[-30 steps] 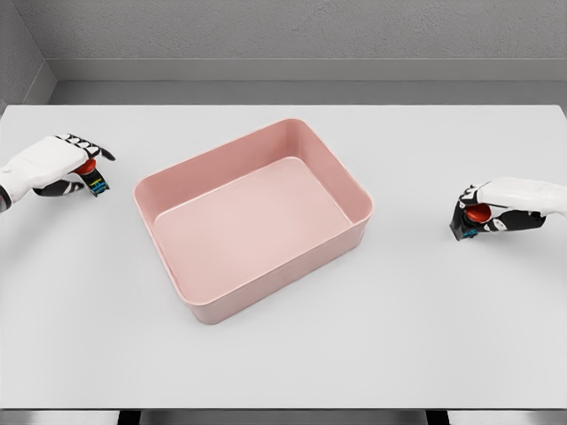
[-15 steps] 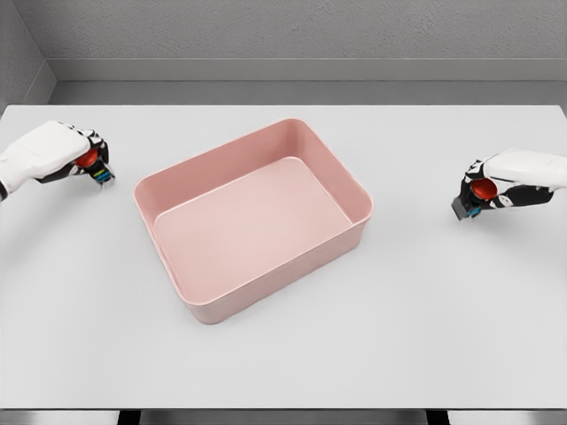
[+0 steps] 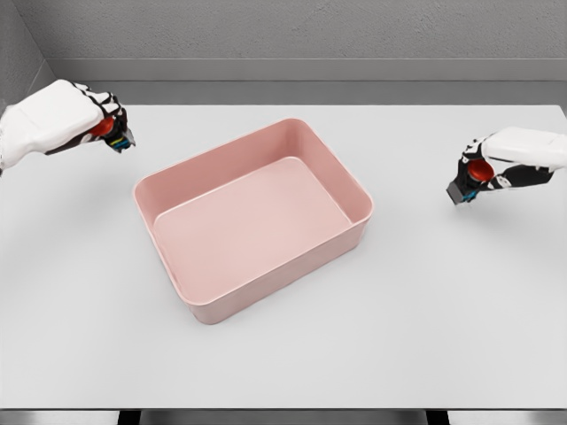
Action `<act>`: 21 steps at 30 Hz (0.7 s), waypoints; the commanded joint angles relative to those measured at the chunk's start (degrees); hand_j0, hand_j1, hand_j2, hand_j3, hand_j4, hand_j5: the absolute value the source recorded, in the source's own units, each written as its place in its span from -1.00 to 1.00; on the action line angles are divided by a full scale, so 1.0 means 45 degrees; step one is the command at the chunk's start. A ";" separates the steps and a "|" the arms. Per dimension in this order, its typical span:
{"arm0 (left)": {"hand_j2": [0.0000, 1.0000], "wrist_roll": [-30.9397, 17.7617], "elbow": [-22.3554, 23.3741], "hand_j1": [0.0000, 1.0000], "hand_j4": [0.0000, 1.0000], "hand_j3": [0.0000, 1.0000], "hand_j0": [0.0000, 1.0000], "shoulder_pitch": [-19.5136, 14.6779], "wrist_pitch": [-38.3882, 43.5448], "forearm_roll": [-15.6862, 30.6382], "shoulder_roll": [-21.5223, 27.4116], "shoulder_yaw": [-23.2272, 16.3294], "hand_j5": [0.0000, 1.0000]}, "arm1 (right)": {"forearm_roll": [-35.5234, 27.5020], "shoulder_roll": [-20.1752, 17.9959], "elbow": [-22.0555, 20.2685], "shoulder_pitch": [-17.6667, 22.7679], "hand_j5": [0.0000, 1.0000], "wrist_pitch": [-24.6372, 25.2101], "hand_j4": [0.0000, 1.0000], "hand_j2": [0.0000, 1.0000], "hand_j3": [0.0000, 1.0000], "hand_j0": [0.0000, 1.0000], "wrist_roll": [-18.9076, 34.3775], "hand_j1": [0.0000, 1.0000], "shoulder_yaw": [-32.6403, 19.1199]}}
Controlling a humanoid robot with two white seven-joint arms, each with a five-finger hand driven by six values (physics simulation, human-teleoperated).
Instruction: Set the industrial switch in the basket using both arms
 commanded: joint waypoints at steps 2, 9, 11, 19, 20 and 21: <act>-0.48 0.0006 -0.1108 -0.48 -0.48 -0.48 -0.48 0.0117 0.0011 0.0450 0.0002 -0.0003 -0.48 | -0.0092 0.0204 -0.0030 -0.0018 -0.21 0.0032 -0.21 -0.21 -0.21 -0.21 -0.0007 -0.21 -0.0019; -0.49 0.0006 -0.2729 -0.49 -0.49 -0.49 -0.49 0.0586 0.0011 0.0665 -0.0330 -0.0062 -0.49 | -0.0190 0.0360 -0.0382 -0.0233 -0.21 0.0032 -0.21 -0.21 -0.21 -0.21 -0.0007 -0.21 -0.0019; -0.49 -0.0013 -0.3061 -0.49 -0.49 -0.49 -0.49 0.0703 0.0011 0.0646 -0.0545 -0.0062 -0.49 | -0.0190 0.0360 -0.0460 -0.0292 -0.21 0.0032 -0.21 -0.21 -0.21 -0.21 -0.0027 -0.21 -0.0019; -0.51 -0.0267 -0.3667 -0.51 -0.51 -0.51 -0.51 0.0762 0.0011 0.0646 -0.1560 -0.0628 -0.51 | -0.0190 0.0809 -0.0577 -0.0526 -0.24 0.0032 -0.24 -0.24 -0.24 -0.24 0.0012 -0.24 0.0000; -0.52 -0.0267 -0.3667 -0.52 -0.52 -0.52 -0.52 0.0840 0.0011 0.0626 -0.1697 -0.0784 -0.52 | -0.0190 0.0810 -0.0616 -0.0565 -0.24 0.0032 -0.24 -0.24 -0.24 -0.24 0.0012 -0.24 0.0000; -0.51 -0.0287 -0.3667 -0.51 -0.51 -0.51 -0.51 0.0937 0.0011 0.0607 -0.1717 -0.0882 -0.51 | -0.0190 0.0887 -0.0655 -0.0565 -0.24 0.0032 -0.24 -0.24 -0.24 -0.24 0.0012 -0.24 0.0000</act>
